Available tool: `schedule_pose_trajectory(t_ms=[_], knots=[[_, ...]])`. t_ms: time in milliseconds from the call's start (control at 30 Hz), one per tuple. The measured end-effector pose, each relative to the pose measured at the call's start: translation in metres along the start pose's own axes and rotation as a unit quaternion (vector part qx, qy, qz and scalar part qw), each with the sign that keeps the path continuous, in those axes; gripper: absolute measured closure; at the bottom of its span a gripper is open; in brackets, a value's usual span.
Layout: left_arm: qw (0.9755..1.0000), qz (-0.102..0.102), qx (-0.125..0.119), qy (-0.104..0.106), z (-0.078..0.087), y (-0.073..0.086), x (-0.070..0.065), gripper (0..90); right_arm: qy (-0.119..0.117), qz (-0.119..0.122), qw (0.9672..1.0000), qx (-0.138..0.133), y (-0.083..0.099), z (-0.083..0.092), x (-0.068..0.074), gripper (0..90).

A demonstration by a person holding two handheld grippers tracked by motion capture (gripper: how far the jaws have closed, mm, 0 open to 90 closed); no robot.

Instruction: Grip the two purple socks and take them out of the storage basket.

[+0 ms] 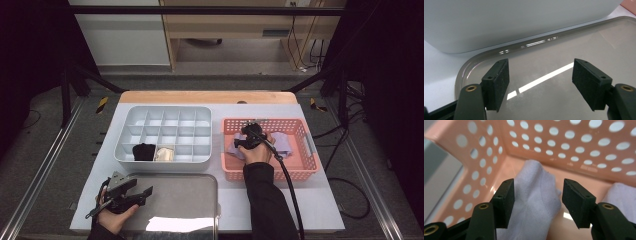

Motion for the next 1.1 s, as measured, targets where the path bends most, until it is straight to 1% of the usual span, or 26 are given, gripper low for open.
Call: schedule_pose_trajectory(t_ms=[100, 200, 267, 300, 367, 433, 533, 633, 767, 800, 867, 1033, 1100], knots=[[1.0000, 0.001, 0.000, 0.000, 0.000, 0.000, 0.000, 29.5, 0.005, -0.005, 0.9998, 0.020, 0.005, -0.003, -0.002, 45.7], [1.0000, 0.001, 0.001, 0.000, 0.000, 0.000, 0.000, 29.5, 0.005, -0.013, 0.9994, 0.032, 0.007, -0.006, -0.003, 49.3], [1.0000, 0.001, 0.000, -0.001, 0.000, 0.000, 0.000, 29.5, 0.002, -0.014, 0.9992, 0.036, 0.008, -0.007, -0.003, 54.2], [1.0000, 0.001, 0.001, -0.002, 0.000, 0.000, 0.001, 29.5, 0.005, -0.012, 0.9992, 0.037, 0.009, -0.008, -0.003, 56.8], [1.0000, 0.002, 0.001, -0.002, 0.000, 0.000, 0.001, 29.3, 0.003, -0.011, 0.9992, 0.037, 0.009, -0.008, -0.002, 64.5], [1.0000, 0.003, 0.000, -0.001, 0.000, 0.000, 0.001, 29.1, -0.003, -0.009, 0.9993, 0.036, 0.009, -0.007, 0.000, 71.5], [1.0000, 0.003, 0.002, -0.001, 0.000, 0.000, 0.000, 28.9, -0.004, -0.006, 0.9994, 0.034, 0.008, -0.006, 0.000, 77.9], [1.0000, 0.004, 0.002, -0.001, 0.000, 0.000, 0.000, 28.7, -0.005, 0.000, 0.9995, 0.032, 0.007, -0.004, 0.000, 80.5], [1.0000, 0.005, 0.003, -0.001, 0.000, 0.000, 0.000, 28.6, -0.011, -0.002, 0.9996, 0.024, 0.003, 0.001, 0.000, 81.2], [1.0000, 0.006, 0.003, -0.001, 0.000, 0.001, 0.001, 28.6, -0.017, -0.006, 0.9996, 0.019, 0.001, 0.003, 0.001, 81.3], [1.0000, 0.008, 0.004, -0.001, -0.001, 0.001, 0.001, 28.4, -0.022, -0.001, 0.9997, 0.014, -0.002, 0.007, 0.001, 81.3], [0.9999, 0.011, 0.001, 0.000, 0.000, 0.000, 0.001, 27.4, -0.036, -0.003, 0.9993, -0.013, -0.012, 0.021, -0.001, 81.4], [0.9999, 0.015, 0.000, 0.000, 0.000, 0.000, 0.001, 26.9, -0.046, -0.003, 0.9988, -0.020, -0.014, 0.027, 0.000, 81.3]])
Point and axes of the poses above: each handheld gripper's, and its own axes: z roughly backward along the jaws, y roughly out of its underside, x roughly to its left, the point moved 9 cm from there along -z, roughly forward along the jaws, and after that the axes turned 14 degrees about -z, right-handed, at the moved point
